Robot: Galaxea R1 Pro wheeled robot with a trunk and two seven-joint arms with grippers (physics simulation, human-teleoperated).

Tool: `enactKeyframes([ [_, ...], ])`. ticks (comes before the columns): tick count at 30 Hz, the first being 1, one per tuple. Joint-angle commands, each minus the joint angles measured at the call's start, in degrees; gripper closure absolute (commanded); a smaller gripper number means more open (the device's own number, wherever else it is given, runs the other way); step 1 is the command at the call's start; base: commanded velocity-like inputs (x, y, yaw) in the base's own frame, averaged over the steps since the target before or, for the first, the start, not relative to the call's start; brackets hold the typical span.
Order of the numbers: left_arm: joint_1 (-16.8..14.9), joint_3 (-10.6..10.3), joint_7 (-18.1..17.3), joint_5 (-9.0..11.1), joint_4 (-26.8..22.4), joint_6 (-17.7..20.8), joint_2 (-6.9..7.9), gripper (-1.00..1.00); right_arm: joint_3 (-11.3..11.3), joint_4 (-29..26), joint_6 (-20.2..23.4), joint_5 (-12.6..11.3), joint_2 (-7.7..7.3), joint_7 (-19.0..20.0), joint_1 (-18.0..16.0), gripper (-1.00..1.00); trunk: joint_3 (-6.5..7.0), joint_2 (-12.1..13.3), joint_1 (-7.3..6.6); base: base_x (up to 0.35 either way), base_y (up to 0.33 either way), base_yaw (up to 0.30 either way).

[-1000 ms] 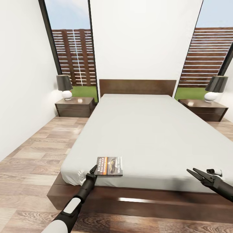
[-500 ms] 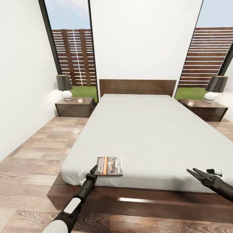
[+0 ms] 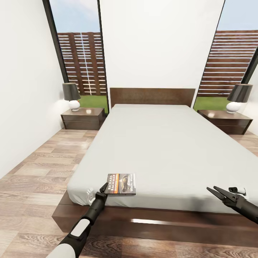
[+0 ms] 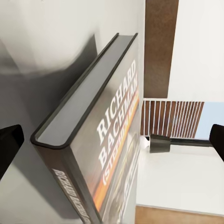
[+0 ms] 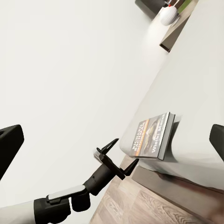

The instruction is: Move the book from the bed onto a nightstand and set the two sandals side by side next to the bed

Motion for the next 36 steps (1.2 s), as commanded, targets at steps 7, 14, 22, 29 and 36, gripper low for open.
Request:
enactKeyframes([
  [7,-0.03,0.16,-0.13,0.15,0.02,0.55,-0.03,-1.00,0.09,0.00,0.60,-0.24,-0.02,0.10,-0.03,-1.00,-0.05,-0.02,-0.01,0.000,0.000,0.000],
  [14,-0.03,0.16,-0.16,0.01,0.02,0.53,-0.03,-1.00,0.05,0.00,0.60,-0.24,-0.02,0.10,-0.03,-1.00,-0.05,-0.02,-0.01,0.000,0.000,0.000],
  [22,-0.03,0.16,-0.14,-0.04,0.00,0.47,-0.03,-1.00,0.05,0.00,0.60,-0.24,-0.02,0.10,-0.03,-1.00,-0.05,-0.02,-0.01,0.000,0.000,0.000],
  [29,-0.03,0.16,-0.18,-0.05,-0.03,0.08,-0.03,-1.00,0.04,0.00,0.60,-0.24,-0.02,0.10,-0.03,-1.00,-0.05,-0.02,-0.01,0.000,0.000,0.000],
  [36,-0.03,0.10,-0.20,-0.05,-0.05,-0.28,-0.03,1.00,0.04,0.00,0.60,-0.24,-0.02,0.10,-0.03,-1.00,-0.05,-0.02,-0.01,0.000,0.000,0.000],
])
